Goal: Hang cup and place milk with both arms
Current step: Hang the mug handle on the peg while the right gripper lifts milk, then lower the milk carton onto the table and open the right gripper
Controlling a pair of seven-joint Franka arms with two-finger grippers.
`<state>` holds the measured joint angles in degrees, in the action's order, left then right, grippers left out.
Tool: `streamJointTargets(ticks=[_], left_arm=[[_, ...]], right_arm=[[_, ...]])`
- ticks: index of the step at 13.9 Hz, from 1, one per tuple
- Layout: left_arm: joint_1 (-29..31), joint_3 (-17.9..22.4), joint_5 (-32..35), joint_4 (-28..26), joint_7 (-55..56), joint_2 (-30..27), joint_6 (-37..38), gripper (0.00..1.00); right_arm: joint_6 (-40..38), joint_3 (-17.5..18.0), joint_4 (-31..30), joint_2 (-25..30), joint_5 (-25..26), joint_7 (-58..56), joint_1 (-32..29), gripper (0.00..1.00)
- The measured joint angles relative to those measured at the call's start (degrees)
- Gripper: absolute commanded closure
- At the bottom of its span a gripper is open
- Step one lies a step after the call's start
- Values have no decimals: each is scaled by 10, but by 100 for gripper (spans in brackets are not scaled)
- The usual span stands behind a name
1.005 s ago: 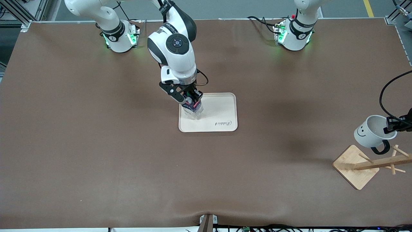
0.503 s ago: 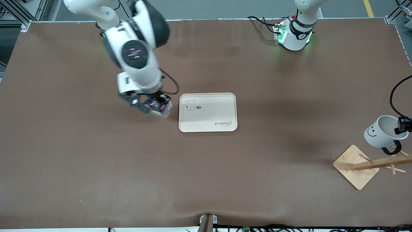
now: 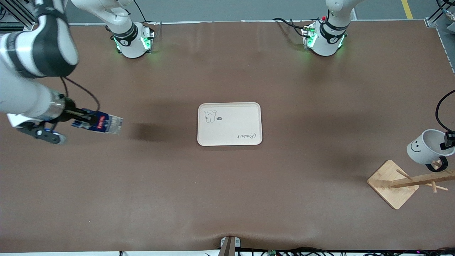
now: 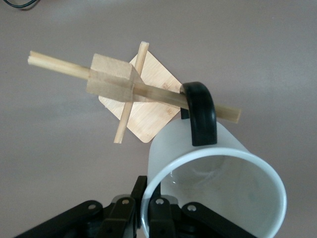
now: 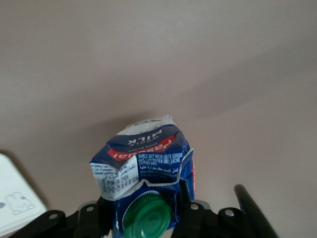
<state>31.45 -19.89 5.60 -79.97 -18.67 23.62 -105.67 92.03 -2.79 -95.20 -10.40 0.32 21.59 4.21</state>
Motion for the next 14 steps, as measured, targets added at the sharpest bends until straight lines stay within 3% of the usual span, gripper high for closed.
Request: streamJointTargets(ticks=[1,2,9,14], left_arm=[[-1,0,0,3,0,2,-1,8],[-2,-1,0,5,0,3,-2,0],[-15,-11,0,20,21,-7,24,0],[-74,-19,0,22,129,-54,127,0]], right_arm=[[12,0,-18,0,0,-8,-11,100],[34,1,-40,2,0,-16,-16,100],[170,2,-212,54,0,-76,-73,100],[294,2,-343,96,0,-76,-97,100]])
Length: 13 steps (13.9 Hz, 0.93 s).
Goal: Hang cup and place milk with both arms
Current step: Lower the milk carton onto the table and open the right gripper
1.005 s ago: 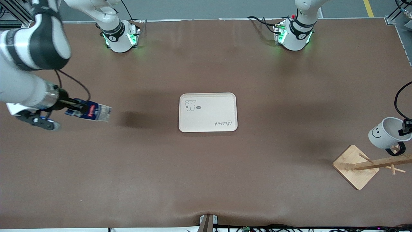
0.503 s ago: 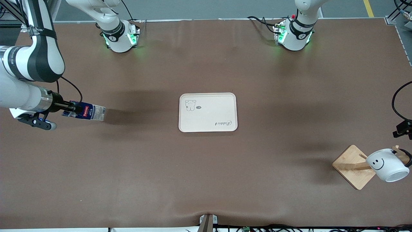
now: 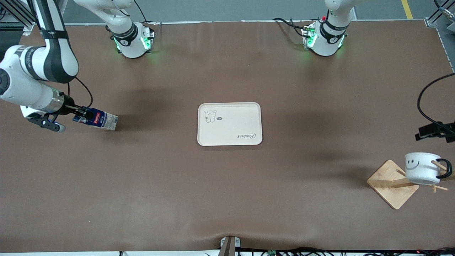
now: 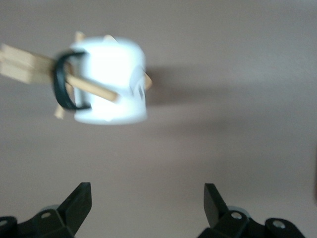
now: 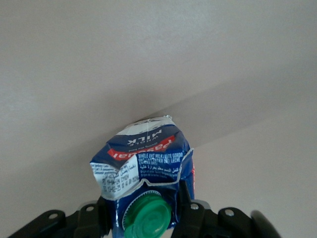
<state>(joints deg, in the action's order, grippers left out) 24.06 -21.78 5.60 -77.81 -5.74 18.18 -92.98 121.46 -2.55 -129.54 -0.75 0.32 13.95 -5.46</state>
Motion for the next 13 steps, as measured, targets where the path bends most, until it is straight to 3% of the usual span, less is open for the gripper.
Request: streamJointTargets(ticks=[1,3,4,5,7,9,13], left_arm=[[-9,-5,0,0,16,-11,23,0],[-14,-19,0,-1,26,-26,49,0],[-14,-23,0,-1,26,-29,53,0],[-14,-26,0,-1,26,-29,57,0],[-14,-31,0,-3,26,-29,65,0],[-13,-33,0,-4,26,-28,72,0],[-7,-33,0,-2,35,-30,83,0]], right_arm=[[11,0,-11,6,0,0,-3,87],[12,0,-19,15,0,0,-9,42],[12,0,-21,16,0,0,-11,31],[12,0,-22,16,0,0,-11,25],[13,1,-22,16,0,-2,-11,24],[14,2,-22,17,0,-20,-11,12],[15,2,-22,17,0,-36,-11,6]])
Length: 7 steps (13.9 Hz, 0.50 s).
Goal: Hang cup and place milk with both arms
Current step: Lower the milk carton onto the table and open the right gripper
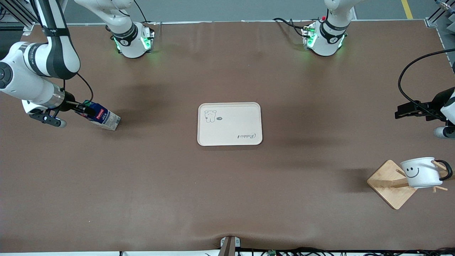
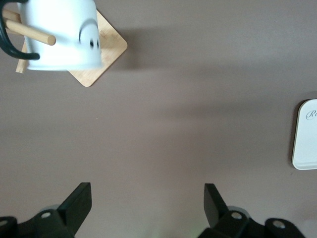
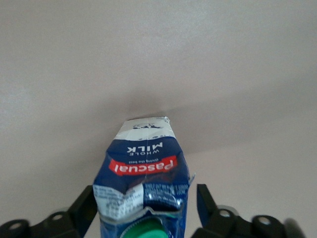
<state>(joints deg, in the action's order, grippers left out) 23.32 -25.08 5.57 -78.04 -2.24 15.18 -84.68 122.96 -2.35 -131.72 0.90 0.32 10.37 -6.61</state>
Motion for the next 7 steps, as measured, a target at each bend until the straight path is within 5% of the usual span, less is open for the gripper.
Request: streamJointTargets(ticks=[5,7], left_arm=[[-9,1,-2,1,23,-35,18,0],[-35,15,-2,-2,29,-45,20,0]], right_arm=[[-8,1,12,1,0,-13,0,0],[-76,1,62,1,0,-48,0,0]])
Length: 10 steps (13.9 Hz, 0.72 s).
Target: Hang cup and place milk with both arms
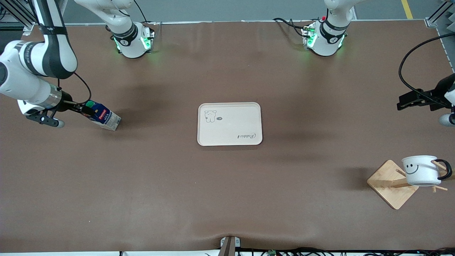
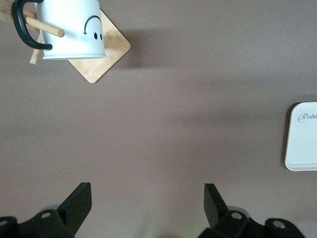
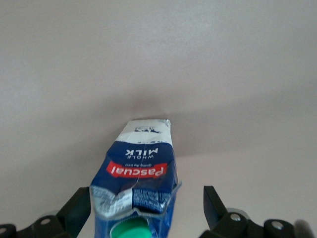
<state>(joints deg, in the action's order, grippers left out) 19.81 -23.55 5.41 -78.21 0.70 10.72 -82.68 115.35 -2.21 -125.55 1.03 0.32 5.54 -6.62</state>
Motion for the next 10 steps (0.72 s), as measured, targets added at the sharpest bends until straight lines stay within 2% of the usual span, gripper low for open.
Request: streamJointTargets(ticks=[4,7,8,10], left_arm=[[-67,61,-2,-36,7,-27,-12,0],[-108,117,-25,-88,7,-64,-33,0],[-122,135,-29,-102,7,-75,-40,0],[-145,155,-30,-134,7,-98,-65,0]], right_arm=[[-186,5,196,-18,-1,-26,0,0],[-288,8,344,-74,-1,-24,0,0],[-307,8,378,-91,-1,-23,0,0],[-322,9,409,-105,-3,-24,0,0]])
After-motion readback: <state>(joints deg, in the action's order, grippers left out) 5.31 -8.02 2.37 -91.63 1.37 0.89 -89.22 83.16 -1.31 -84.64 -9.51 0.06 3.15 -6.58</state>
